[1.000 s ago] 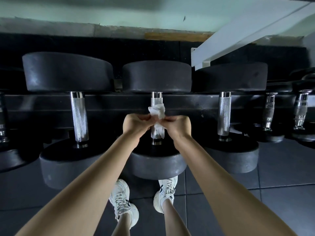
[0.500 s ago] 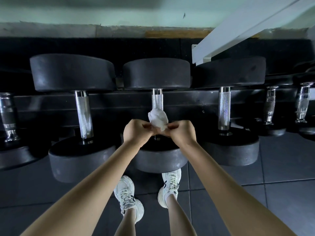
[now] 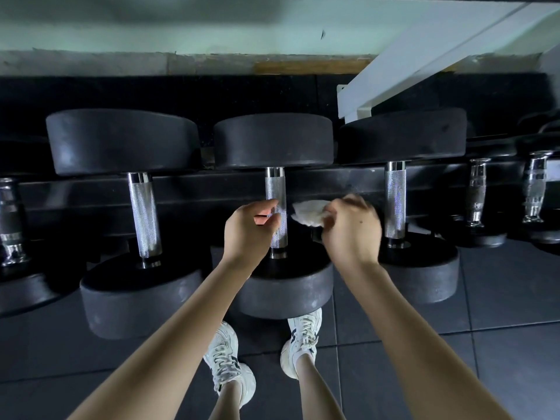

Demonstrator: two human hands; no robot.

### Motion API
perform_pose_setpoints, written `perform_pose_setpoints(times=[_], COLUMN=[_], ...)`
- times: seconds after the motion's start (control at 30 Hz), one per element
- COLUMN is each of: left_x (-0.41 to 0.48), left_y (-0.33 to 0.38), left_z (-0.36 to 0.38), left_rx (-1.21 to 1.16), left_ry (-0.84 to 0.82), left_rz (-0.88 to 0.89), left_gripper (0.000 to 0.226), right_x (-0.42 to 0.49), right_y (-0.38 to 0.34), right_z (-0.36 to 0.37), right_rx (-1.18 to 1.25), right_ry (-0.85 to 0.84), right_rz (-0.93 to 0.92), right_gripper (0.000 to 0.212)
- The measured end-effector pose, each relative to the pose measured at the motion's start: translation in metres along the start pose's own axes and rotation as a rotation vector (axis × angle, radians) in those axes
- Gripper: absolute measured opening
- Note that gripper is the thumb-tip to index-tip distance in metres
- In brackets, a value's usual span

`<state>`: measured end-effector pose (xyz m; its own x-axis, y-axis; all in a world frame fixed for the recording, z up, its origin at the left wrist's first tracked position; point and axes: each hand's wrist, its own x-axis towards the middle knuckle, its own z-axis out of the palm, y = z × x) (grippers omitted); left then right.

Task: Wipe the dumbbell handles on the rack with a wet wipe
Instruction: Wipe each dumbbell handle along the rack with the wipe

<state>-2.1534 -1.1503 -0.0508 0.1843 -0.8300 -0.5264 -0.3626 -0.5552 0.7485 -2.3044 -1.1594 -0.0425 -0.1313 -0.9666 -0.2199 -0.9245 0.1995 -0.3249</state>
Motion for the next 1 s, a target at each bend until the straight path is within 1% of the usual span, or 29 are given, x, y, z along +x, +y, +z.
perform_pose_setpoints(times=[0.03, 0.07, 0.1, 0.13, 0.2, 0.27, 0.33, 0.4, 0.5, 0.53, 0.63, 0.7, 0.73, 0.83, 0.93, 1.0], left_x=[0.002, 0.004, 0.006, 0.008, 0.009, 0.008, 0.007, 0.006, 0.005, 0.005, 0.007, 0.009, 0.010, 0.014, 0.018, 0.019], left_y=[0.000, -0.001, -0.002, -0.002, -0.006, -0.010, -0.011, -0.009, -0.003, -0.002, -0.001, -0.001, -0.001, 0.000, -0.004, -0.006], left_z=[0.002, 0.003, 0.003, 0.003, 0.001, 0.001, 0.001, 0.001, -0.004, -0.006, -0.012, -0.013, -0.014, -0.015, -0.015, -0.016], left_rx=[0.001, -0.010, -0.034, -0.062, -0.113, -0.169, -0.226, -0.281, -0.372, -0.391, -0.421, -0.437, -0.442, -0.451, -0.436, -0.420], left_ry=[0.006, 0.014, 0.022, 0.027, 0.032, 0.015, -0.007, -0.023, -0.076, -0.102, -0.143, -0.138, -0.131, -0.127, -0.148, -0.174], left_rz=[0.006, 0.008, -0.001, -0.021, -0.076, -0.116, -0.137, -0.174, -0.223, -0.236, -0.262, -0.267, -0.265, -0.263, -0.248, -0.231], left_gripper=[0.024, 0.021, 0.019, 0.017, 0.020, 0.026, 0.030, 0.030, 0.038, 0.041, 0.041, 0.042, 0.043, 0.045, 0.044, 0.050], right_x=[0.001, 0.002, 0.003, 0.003, 0.002, 0.000, -0.001, -0.001, -0.002, -0.003, -0.001, 0.009, 0.017, 0.035, 0.032, 0.029], right_y=[-0.003, -0.006, -0.010, -0.015, -0.022, -0.026, -0.031, -0.036, -0.041, -0.042, -0.046, -0.050, -0.052, -0.054, -0.051, -0.048], right_z=[0.008, 0.015, 0.021, 0.025, 0.032, 0.041, 0.048, 0.052, 0.051, 0.050, 0.048, 0.046, 0.045, 0.041, 0.042, 0.046], right_rx=[-0.007, 0.044, 0.152, 0.294, 0.598, 0.826, 0.946, 1.035, 1.103, 1.141, 1.287, 1.303, 1.299, 1.305, 1.231, 1.183], right_ry=[-0.052, -0.118, -0.181, -0.232, -0.252, -0.215, -0.181, -0.200, -0.283, -0.282, -0.205, -0.162, -0.150, -0.171, -0.224, -0.243], right_rz=[-0.053, -0.078, -0.070, -0.025, 0.159, 0.365, 0.522, 0.640, 0.744, 0.765, 0.753, 0.683, 0.651, 0.600, 0.482, 0.416], right_gripper=[0.014, 0.013, 0.012, 0.011, 0.011, 0.013, 0.020, 0.024, 0.017, 0.015, 0.012, 0.017, 0.024, 0.043, 0.047, 0.048])
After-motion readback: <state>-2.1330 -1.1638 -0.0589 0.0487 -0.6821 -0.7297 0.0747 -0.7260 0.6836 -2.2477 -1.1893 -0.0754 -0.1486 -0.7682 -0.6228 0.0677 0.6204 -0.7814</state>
